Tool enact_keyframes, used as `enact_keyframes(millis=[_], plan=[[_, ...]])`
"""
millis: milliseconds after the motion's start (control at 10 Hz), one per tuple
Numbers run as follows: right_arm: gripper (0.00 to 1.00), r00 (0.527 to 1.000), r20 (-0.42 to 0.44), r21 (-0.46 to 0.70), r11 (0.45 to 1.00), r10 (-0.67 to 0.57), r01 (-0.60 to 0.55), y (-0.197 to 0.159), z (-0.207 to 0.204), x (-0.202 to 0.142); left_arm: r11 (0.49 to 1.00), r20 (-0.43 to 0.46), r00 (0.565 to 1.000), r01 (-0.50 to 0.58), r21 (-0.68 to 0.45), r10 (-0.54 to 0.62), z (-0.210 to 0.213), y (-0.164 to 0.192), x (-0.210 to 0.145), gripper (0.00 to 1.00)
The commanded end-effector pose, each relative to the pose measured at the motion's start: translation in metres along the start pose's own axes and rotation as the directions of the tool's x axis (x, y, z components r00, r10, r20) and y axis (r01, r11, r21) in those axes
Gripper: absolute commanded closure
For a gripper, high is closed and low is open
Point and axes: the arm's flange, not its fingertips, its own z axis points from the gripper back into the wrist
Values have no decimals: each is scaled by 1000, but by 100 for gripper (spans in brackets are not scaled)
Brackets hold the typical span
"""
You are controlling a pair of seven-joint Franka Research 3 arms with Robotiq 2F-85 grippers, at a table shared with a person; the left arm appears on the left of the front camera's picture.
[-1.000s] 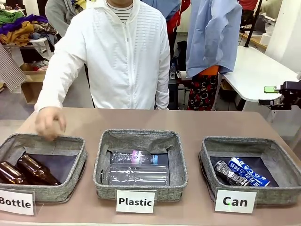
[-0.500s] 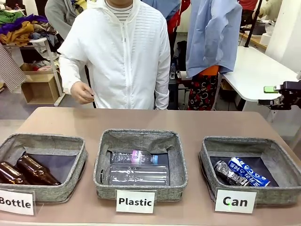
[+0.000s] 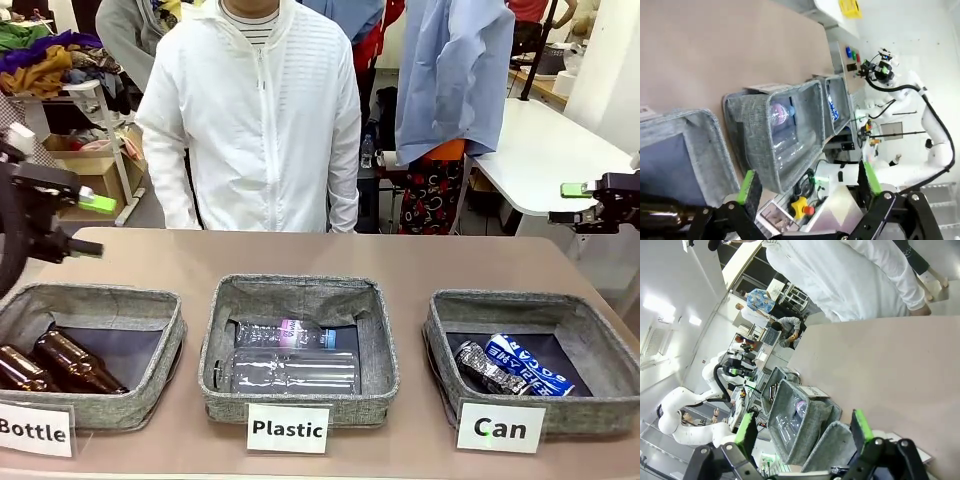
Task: Sort the can waste into the basket.
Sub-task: Pick up the can waste from the table and place it in the right Fabric basket.
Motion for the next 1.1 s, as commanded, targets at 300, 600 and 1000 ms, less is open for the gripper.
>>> enact_keyframes(millis=[300, 600, 1000], plan=[[0, 1000, 22, 2, 1000, 2, -3, 5, -1, -2, 1000, 0, 1000, 0, 0, 0, 0, 0, 0, 0], [0, 1000, 22, 2, 1000, 2, -3, 5, -1, -2, 1000, 0, 1000, 0, 0, 0, 0, 0, 0, 0], [0, 1000, 22, 2, 1000, 2, -3, 5, -1, -2, 1000, 0, 1000, 0, 0, 0, 0, 0, 0, 0]])
